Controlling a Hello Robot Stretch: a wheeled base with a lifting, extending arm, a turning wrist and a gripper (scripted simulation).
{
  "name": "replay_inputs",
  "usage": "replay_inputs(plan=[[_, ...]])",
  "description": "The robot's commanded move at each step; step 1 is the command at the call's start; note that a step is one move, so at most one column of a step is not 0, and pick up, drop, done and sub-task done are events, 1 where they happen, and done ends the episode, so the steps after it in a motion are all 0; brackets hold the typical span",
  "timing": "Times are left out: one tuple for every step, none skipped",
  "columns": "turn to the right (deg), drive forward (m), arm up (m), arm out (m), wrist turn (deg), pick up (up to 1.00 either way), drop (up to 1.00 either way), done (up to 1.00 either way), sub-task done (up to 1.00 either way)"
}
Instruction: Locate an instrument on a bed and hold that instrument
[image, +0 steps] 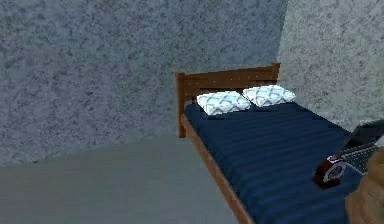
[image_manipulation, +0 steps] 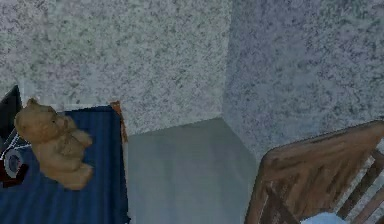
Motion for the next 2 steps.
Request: replay_inputs(plan=[[15.0,0.0,0.0,0.0,0.0,0.0,0.0,0.0,0.0],[3.0,0.0,0.0,0.0,0.0,0.0,0.0,0.0,0.0]])
